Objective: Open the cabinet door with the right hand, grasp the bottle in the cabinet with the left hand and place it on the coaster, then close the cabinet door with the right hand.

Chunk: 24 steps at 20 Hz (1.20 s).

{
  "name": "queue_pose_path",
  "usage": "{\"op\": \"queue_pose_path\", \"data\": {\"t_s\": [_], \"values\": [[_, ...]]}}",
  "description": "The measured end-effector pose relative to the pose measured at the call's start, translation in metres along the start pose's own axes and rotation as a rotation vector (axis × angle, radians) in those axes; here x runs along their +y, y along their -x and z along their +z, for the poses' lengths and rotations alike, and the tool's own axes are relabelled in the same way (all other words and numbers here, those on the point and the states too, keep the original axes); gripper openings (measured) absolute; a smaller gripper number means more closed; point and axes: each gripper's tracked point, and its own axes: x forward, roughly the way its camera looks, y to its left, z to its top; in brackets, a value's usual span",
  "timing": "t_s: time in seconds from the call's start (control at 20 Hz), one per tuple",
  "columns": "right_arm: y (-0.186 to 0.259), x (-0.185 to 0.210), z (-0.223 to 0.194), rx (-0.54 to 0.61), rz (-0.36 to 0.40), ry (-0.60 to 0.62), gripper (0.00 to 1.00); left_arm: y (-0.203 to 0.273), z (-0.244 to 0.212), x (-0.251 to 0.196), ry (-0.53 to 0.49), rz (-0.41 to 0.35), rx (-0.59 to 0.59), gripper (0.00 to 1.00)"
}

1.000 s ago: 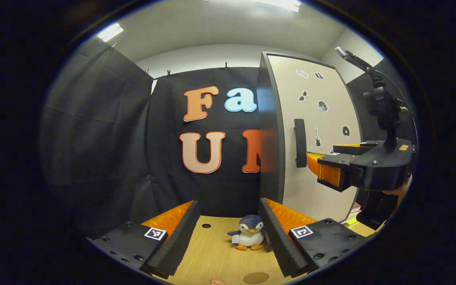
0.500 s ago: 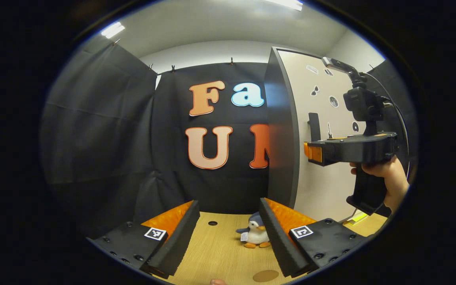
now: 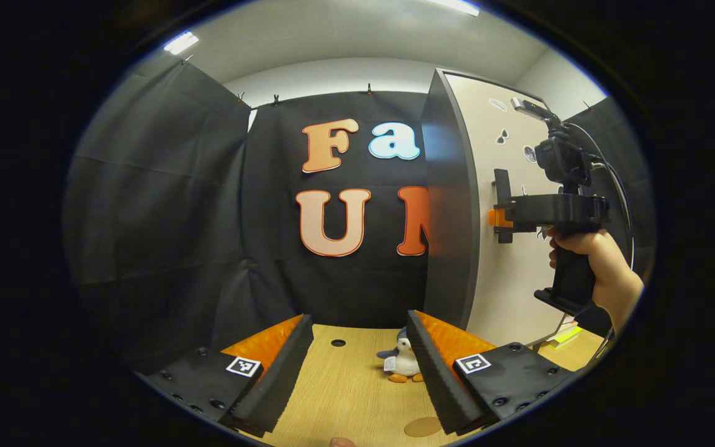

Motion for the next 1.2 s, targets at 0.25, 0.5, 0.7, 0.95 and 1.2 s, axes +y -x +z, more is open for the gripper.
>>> {"op": "queue_pose_path", "data": {"t_s": [0.25, 0.5, 0.7, 0.95, 1.2], "values": [[0.004, -0.001, 0.000, -0.006, -0.002, -0.009, 0.25, 0.007, -0.004, 0.007, -0.006, 0.021, 0.014, 0.98], [0.012, 0.000, 0.003, -0.035, 0.010, -0.024, 0.17, 0.008, -0.003, 0.018, 0.005, 0.049, 0.014, 0.98], [0.036, -0.001, 0.003, -0.043, 0.032, -0.038, 0.17, 0.005, -0.008, 0.027, 0.036, 0.073, 0.024, 0.98], [0.097, -0.026, 0.007, -0.069, 0.033, -0.059, 0.14, 0.015, 0.000, 0.031, 0.043, 0.098, 0.013, 0.96], [0.140, -0.047, 0.010, -0.049, 0.061, -0.075, 0.19, 0.022, 0.001, 0.024, 0.044, 0.087, -0.005, 0.98]]}}
